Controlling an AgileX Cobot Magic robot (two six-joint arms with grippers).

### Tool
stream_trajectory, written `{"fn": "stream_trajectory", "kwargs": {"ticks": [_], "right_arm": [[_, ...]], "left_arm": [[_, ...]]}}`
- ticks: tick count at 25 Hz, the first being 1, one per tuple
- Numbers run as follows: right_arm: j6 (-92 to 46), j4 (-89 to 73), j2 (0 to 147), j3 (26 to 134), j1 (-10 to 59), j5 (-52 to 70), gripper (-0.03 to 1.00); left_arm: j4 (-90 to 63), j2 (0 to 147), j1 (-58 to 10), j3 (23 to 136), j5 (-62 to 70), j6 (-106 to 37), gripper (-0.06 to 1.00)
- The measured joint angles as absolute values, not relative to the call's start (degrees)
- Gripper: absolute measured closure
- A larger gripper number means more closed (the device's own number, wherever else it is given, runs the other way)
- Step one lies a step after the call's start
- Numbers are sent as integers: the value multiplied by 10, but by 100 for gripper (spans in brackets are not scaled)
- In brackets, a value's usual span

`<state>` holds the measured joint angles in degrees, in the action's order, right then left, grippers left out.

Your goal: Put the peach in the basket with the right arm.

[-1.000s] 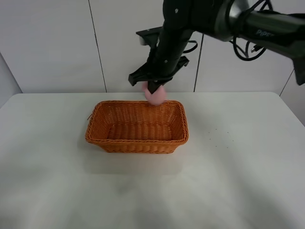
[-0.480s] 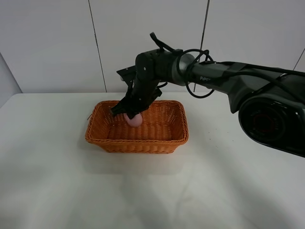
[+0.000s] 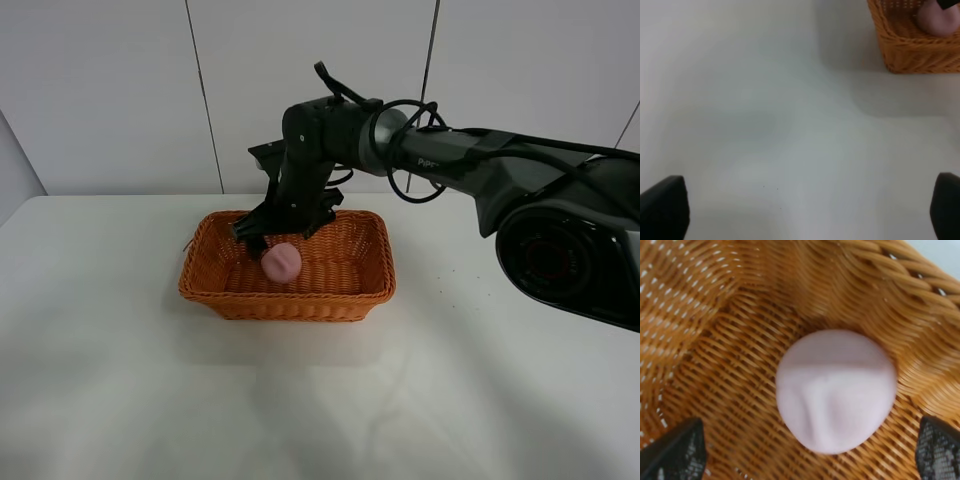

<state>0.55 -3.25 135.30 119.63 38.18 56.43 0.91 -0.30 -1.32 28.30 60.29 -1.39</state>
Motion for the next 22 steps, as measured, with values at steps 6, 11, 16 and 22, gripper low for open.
{"fn": "stream_trajectory", "kwargs": {"ticks": [6,11,16,22], "right_arm": [[6,-21,1353,1318,367,679,31],[6,-19,1352,1351,339,693,31],[0,-18,1353,1351,299,695,31],[-5,-15,1353,1351,211,696,31]], "left_arm": [[9,-3,-13,283,603,-14,-4],[9,-3,-13,283,603,-14,-4],[9,-3,-13,283,603,-14,-4],[9,-3,-13,283,603,-14,-4]]}}
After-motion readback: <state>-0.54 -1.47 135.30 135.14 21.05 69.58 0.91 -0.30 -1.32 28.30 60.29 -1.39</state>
